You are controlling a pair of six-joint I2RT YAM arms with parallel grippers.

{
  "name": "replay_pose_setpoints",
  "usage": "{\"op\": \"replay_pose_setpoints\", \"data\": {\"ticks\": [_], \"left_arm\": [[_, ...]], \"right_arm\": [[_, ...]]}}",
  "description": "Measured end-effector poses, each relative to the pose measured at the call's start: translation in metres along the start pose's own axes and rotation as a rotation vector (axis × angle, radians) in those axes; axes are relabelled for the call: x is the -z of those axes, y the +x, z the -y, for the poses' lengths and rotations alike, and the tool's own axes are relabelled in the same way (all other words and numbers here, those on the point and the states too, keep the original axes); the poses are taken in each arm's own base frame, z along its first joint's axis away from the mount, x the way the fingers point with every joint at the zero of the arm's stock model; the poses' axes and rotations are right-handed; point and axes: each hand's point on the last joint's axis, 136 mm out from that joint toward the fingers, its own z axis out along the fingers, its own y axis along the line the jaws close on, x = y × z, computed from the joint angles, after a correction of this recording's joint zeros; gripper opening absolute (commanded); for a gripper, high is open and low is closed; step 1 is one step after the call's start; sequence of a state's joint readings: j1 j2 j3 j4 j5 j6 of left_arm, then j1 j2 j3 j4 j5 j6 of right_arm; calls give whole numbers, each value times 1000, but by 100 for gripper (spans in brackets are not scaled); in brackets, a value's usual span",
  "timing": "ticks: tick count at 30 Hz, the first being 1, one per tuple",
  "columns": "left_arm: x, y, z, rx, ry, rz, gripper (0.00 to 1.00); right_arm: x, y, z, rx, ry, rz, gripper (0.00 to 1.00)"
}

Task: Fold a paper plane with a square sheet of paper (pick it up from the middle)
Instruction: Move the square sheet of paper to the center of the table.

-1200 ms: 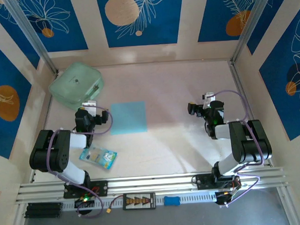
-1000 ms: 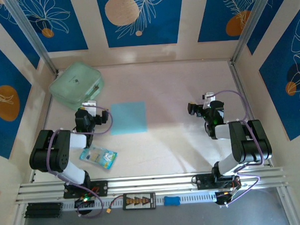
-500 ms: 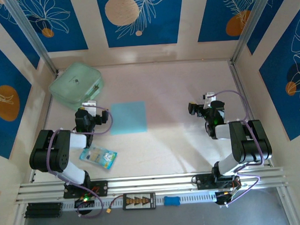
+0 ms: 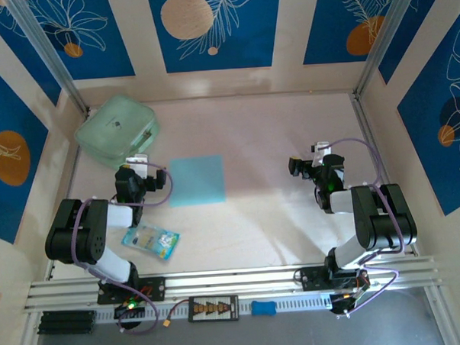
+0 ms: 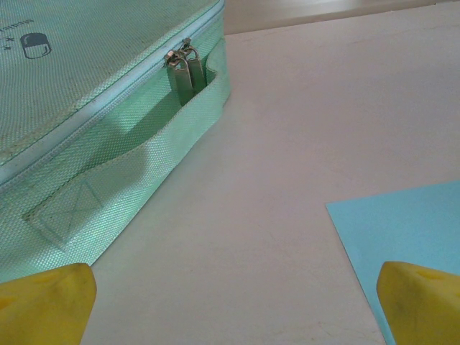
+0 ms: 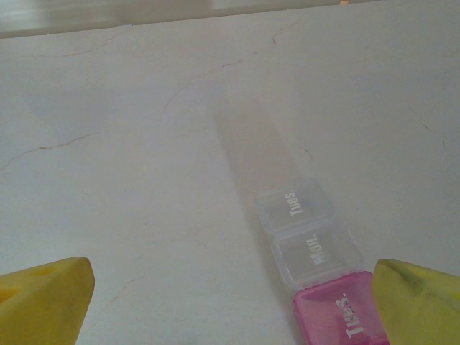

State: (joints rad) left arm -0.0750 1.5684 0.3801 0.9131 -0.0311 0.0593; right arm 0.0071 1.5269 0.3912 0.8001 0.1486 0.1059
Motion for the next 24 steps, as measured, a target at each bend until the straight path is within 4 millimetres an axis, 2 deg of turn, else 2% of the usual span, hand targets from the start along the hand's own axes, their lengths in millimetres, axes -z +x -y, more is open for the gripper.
{"op": "replay_pose_setpoints", "data": {"ticks": [8, 12, 15, 18, 22, 24], "left_arm": [[5, -1, -1, -2, -3, 5, 100], [15, -18, -3, 1, -13, 31, 100], [23, -33, -11, 36, -49, 24, 100], [30, -53, -20, 106, -91, 19, 100], [49, -79, -26, 245, -114, 36, 100], [58, -87, -21, 308, -75, 45, 100]], "right_arm": [[0, 1, -6, 7, -26, -6, 99], [-1, -3, -7, 4, -25, -29, 99], [6, -24, -10, 9, -26, -6, 99], [23, -50, -15, -16, -17, 30, 99], [46, -87, -18, -157, -4, 23, 99], [57, -102, -27, -226, -51, 6, 99]]}}
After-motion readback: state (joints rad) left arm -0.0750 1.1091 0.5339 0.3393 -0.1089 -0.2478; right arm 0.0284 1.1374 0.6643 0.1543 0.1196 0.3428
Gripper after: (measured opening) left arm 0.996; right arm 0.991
